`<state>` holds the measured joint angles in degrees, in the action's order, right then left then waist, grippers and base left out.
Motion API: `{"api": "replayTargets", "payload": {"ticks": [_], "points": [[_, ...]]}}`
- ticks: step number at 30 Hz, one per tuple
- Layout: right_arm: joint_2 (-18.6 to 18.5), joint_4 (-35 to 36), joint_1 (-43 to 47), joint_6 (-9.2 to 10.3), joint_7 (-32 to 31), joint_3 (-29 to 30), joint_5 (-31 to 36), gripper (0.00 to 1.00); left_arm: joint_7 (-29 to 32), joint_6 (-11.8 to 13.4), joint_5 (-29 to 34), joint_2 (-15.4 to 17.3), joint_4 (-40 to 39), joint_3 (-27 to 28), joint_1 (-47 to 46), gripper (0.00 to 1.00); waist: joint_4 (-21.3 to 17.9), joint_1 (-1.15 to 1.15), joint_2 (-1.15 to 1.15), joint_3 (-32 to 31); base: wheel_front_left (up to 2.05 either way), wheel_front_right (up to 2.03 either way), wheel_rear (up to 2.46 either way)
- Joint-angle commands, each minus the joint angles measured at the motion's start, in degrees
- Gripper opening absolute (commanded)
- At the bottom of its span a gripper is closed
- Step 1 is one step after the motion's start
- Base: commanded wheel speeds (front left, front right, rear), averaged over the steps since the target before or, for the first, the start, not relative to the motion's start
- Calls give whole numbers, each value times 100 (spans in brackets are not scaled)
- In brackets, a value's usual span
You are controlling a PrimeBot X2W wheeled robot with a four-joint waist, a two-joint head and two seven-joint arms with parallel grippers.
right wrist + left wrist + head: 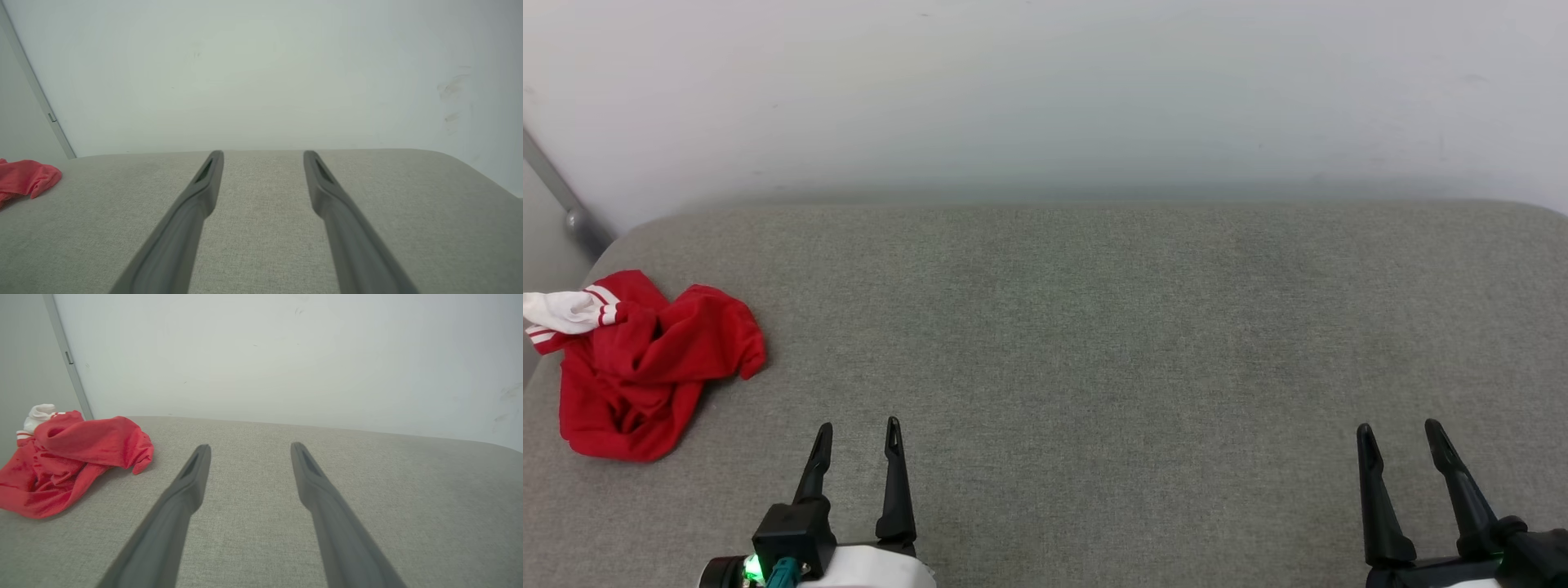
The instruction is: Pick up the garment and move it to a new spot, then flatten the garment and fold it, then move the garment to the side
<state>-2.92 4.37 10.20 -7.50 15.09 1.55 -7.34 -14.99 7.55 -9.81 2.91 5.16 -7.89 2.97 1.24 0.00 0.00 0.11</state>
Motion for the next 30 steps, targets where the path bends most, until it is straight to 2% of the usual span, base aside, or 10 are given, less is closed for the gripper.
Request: {"api": "replayTargets", "payload": {"ticks": [1,22,30], "points": [[7,-32,52,2,12,2,-76,100,-30,-18,-22,-4,12,3,2,100,4,0,0,-2,0,0,0],[7,-134,79,2,12,41,-253,100,-30,58,-42,-4,41,-11,16,100,59,0,0,-10,0,0,0],[7,-111,95,2,12,34,-226,100,-30,73,44,-4,64,16,-53,100,253,0,0,6,0,0,0]]}}
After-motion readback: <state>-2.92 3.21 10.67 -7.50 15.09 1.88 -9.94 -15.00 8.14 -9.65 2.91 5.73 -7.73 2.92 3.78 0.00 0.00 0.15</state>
